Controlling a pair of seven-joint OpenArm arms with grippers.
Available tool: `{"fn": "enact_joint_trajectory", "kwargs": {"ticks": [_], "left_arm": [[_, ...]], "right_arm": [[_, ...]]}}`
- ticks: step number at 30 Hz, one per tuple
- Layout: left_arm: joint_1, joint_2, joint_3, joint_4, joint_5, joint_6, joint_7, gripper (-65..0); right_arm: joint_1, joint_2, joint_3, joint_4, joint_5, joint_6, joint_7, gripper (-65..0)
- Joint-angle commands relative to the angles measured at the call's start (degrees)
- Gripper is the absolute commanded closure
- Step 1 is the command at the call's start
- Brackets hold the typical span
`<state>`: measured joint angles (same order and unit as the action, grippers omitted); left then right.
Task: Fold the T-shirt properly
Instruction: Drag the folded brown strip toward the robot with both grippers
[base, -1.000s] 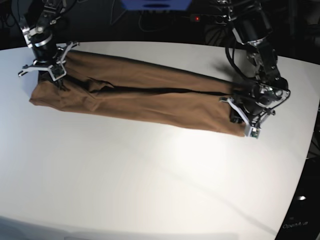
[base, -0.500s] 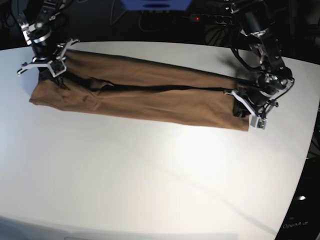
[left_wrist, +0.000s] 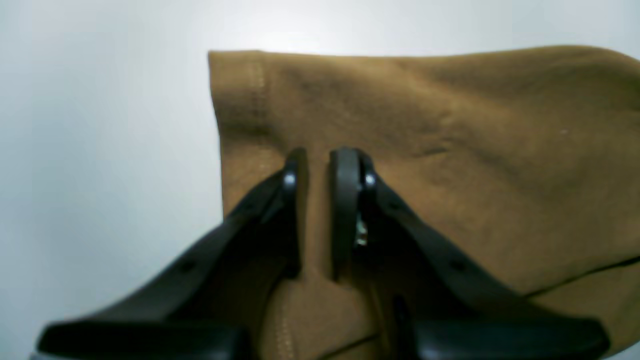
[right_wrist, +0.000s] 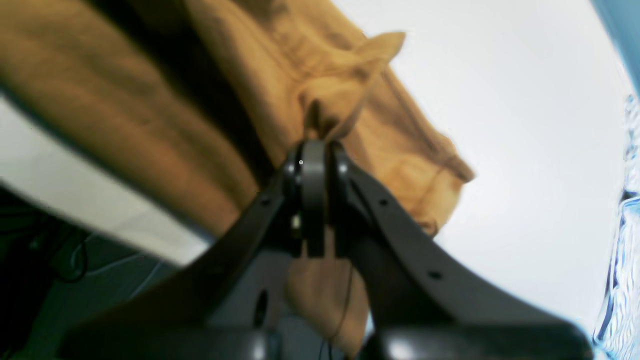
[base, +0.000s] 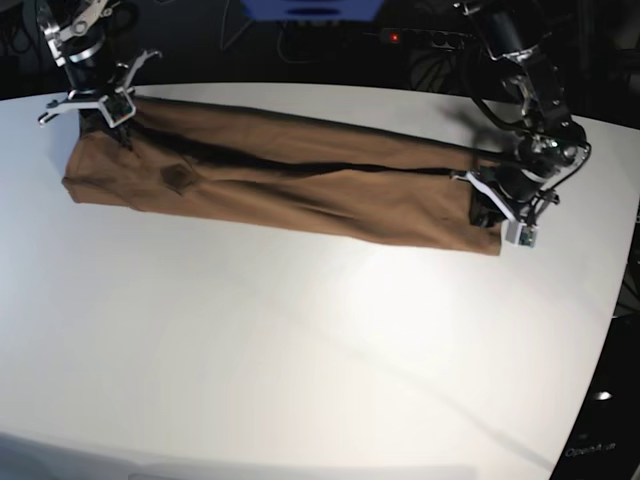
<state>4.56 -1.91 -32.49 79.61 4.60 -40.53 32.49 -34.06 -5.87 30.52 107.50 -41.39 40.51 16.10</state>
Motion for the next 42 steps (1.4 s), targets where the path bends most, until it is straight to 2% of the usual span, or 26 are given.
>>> {"fn": "enact_joint_trajectory", "kwargs": {"ticks": [1,12,22,25,29,32,35,42], "left_arm": [[1.55,-0.24,-0.17,-0.62,5.20,0.53,7.29,-8.2],[2.61,-2.00,-0.17,-1.06,5.47,0.53,7.38,-8.2],[2.52,-2.61,-0.17,-1.33,5.20,0.53,7.38,-8.2],[2.52,-2.61,-0.17,-1.33,5.20,0.53,7.38,-8.2],[2.52,-2.61,-0.17,-1.33,5.20,0.53,7.29,-8.2],[2.52,-2.61,-0.17,-1.33,5.20,0.53,7.29,-8.2],[2.52,-2.61,-0.17,-1.33,5.20,0.53,7.29,-8.2],[2.52,-2.53,-0.17,-1.33,5.20,0.53,7.29,-8.2]], "right_arm": [[-0.27,0.29,0.29,0.76,0.99,-0.51,1.09,-0.7],[4.04,3.45,0.47,-8.65,0.90,-0.51,0.56,-1.3],[4.39,3.10,2.40,-9.35,0.90,-0.51,0.91,-2.6],[4.39,3.10,2.75,-9.35,0.90,-0.51,0.91,-12.2],[4.48,3.10,3.54,-9.35,0.90,-0.51,0.91,-33.7],[4.48,3.28,3.54,-9.35,0.90,-0.51,1.00,-44.0],[5.18,3.54,3.63,-9.26,0.90,-0.51,1.00,-47.6],[11.08,3.63,9.70,-9.26,0.90,-0.51,1.00,-47.4]]}}
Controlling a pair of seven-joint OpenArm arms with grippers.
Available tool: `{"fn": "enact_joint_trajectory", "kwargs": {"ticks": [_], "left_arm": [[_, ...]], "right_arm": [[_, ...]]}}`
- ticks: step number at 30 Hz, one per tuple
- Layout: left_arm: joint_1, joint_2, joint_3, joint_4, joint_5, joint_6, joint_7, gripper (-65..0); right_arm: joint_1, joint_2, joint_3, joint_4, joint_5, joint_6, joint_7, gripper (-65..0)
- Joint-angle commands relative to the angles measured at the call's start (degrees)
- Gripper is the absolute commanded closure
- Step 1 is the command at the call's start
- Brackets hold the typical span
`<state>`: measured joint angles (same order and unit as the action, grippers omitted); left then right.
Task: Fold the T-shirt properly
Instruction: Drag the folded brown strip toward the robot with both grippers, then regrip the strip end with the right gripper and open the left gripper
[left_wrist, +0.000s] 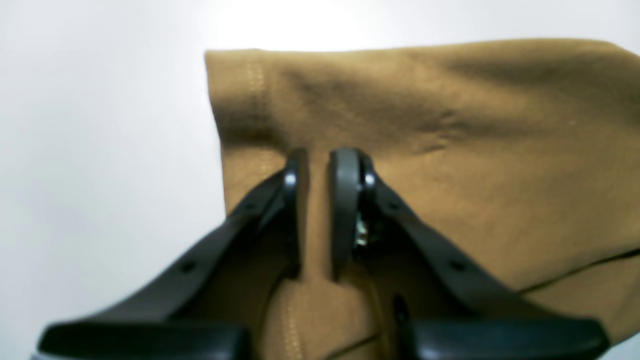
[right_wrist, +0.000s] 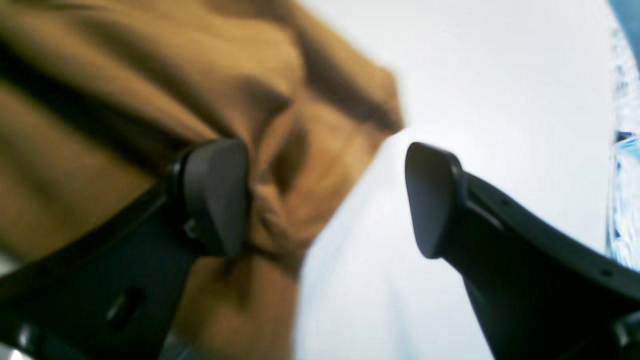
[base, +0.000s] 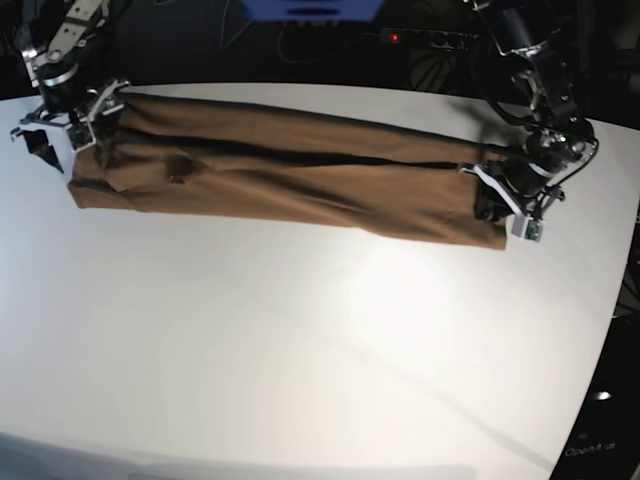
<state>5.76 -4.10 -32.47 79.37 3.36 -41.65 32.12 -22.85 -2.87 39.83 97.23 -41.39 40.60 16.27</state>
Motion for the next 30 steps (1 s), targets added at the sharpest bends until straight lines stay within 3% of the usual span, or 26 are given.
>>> {"fn": "enact_joint_trajectory", "kwargs": {"ticks": [1,11,15,23,26,30], "left_arm": [[1.32,-0.34,-0.19,-1.09,6.45,1.65,7.66,-8.2],[1.32,0.10,-0.19,-1.09,6.45,1.65,7.66,-8.2],[1.32,0.10,-0.19,-1.09,6.45,1.65,7.66,-8.2],[1.32,0.19,-0.19,-1.09,6.45,1.65,7.75,-8.2],[1.32,0.27,-0.19,-1.09,6.45,1.65,7.93,-8.2],[1.32,0.71,-0.19,-1.09,6.45,1.65,7.93,-8.2]], "right_arm": [[0.57,1.34,1.18,1.01,0.90,-0.60,0.83,-47.4],[8.13,0.54,8.91,0.92,1.08,-0.60,0.74,-47.3],[8.39,0.37,9.26,0.92,1.08,-0.60,0.74,-47.2],[8.04,-3.24,7.68,0.57,1.17,-0.60,0.91,-46.9],[7.86,-4.38,6.80,0.04,1.17,-0.60,0.83,-40.8],[7.86,-5.43,6.80,-1.54,1.17,-0.60,0.83,-24.8]]}}
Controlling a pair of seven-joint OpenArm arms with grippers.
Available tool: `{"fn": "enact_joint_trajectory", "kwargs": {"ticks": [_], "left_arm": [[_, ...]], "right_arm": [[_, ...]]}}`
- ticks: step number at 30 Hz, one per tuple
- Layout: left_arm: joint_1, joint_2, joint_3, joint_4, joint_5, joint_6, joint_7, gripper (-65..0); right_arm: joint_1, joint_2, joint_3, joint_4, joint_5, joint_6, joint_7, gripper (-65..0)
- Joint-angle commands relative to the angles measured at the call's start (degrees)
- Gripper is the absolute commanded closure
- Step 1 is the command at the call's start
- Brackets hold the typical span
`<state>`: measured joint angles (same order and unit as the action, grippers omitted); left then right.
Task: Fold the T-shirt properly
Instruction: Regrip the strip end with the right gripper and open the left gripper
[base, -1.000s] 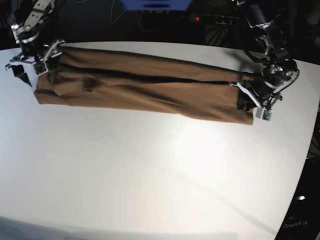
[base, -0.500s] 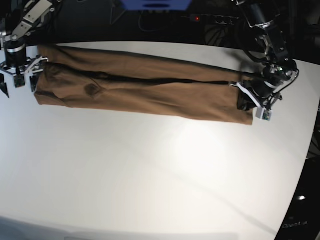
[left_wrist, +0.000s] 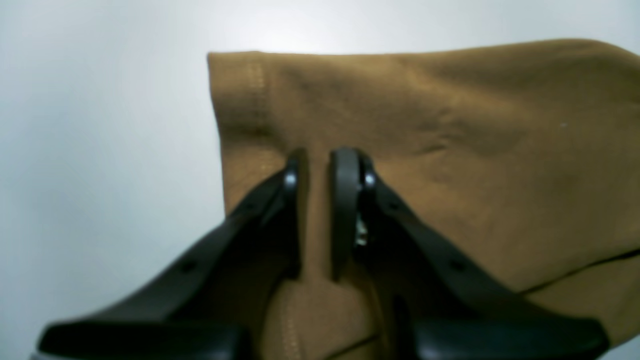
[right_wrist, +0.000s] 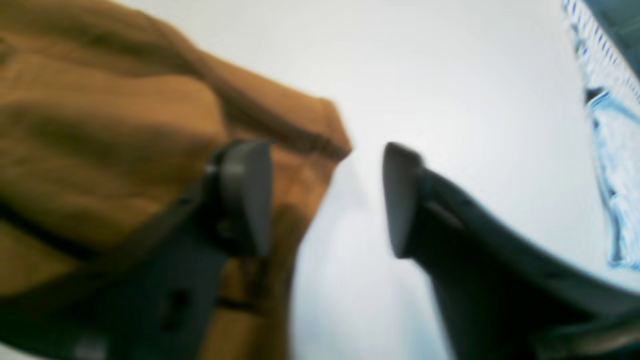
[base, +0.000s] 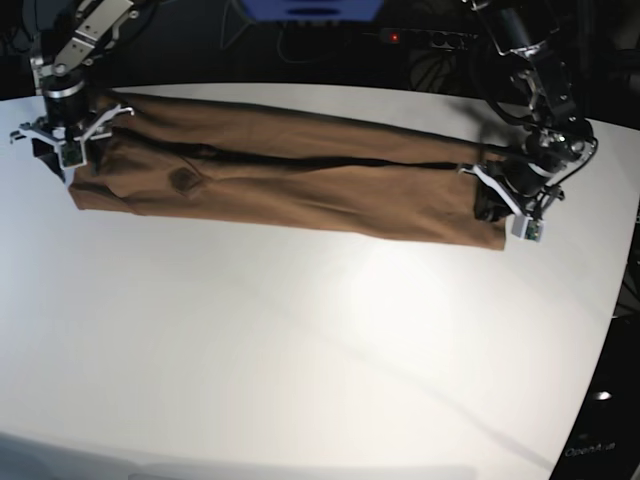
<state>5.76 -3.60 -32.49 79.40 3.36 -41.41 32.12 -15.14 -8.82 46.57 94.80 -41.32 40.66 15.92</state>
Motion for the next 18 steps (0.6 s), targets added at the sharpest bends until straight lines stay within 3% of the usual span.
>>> {"fn": "enact_joint_trajectory", "kwargs": {"ticks": [1,5,8,18], "left_arm": [[1.32,0.30,-0.17,-1.11,6.45,1.41,7.93,-8.2],[1.32,0.39,-0.17,-1.11,6.45,1.41,8.01,-8.2],[1.32,0.39,-0.17,-1.11,6.45,1.41,8.10,-8.2],[2.72,0.39,-0.26,-1.11,6.45,1.41,8.10,-8.2]], "right_arm": [[0.23,0.51,0.07,0.27,1.10,-0.66,1.18,-21.2],[0.41,0.60,0.33,-3.24,1.10,-0.66,1.18,-6.7],[0.50,0.78,0.42,-6.23,0.92,-0.66,1.18,-0.1],[3.40,4.20,0.16,-15.90,0.92,-0.66,1.18,-0.3]]}}
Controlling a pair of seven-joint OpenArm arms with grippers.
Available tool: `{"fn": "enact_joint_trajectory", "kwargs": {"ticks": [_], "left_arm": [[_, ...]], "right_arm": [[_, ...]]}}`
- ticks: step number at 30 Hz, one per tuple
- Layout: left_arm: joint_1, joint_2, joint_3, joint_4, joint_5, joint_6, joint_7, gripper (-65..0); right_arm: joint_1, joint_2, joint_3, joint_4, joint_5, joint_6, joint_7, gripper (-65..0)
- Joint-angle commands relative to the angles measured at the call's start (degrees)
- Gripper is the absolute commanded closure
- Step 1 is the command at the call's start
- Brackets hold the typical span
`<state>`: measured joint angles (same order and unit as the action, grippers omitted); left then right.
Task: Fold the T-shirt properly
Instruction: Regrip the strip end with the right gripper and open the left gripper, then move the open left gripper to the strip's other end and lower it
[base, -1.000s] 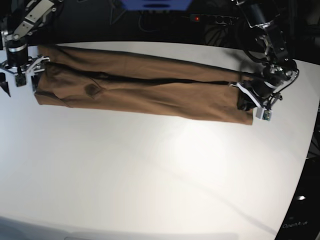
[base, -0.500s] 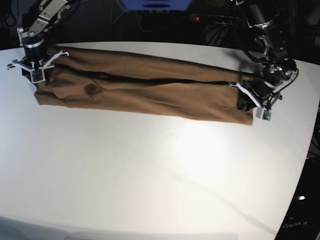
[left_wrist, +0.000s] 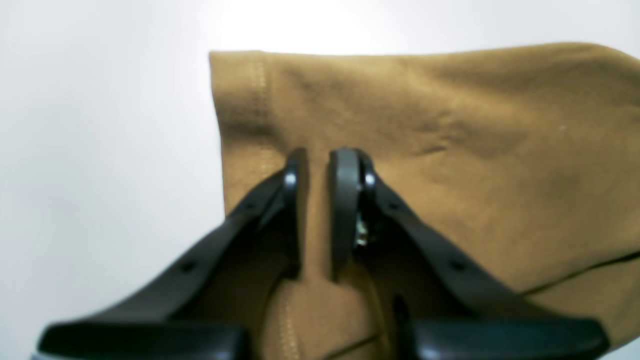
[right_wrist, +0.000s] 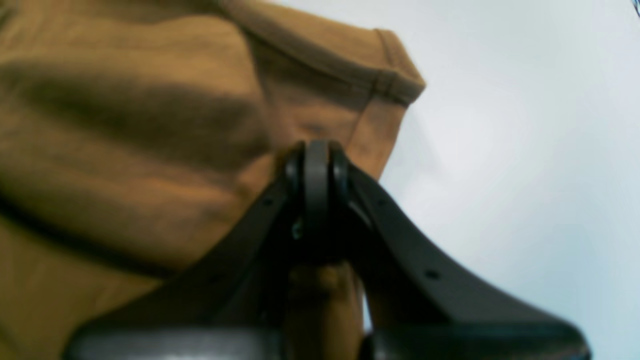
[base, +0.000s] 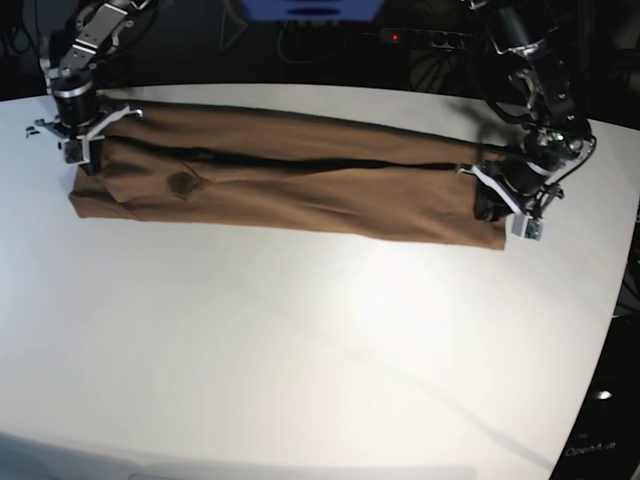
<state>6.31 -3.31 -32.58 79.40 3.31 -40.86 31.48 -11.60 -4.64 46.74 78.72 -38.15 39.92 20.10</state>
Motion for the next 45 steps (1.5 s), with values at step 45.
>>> {"fn": "enact_joint_trajectory", "kwargs": {"ticks": [45], "left_arm": [[-0.20,-2.80,-7.99,24.03,0.07,0.86,30.54,-8.7]], "right_arm": [[4.61,2.40,-0.28,-5.18,-2.33,0.08,-3.09,-0.3]]}}
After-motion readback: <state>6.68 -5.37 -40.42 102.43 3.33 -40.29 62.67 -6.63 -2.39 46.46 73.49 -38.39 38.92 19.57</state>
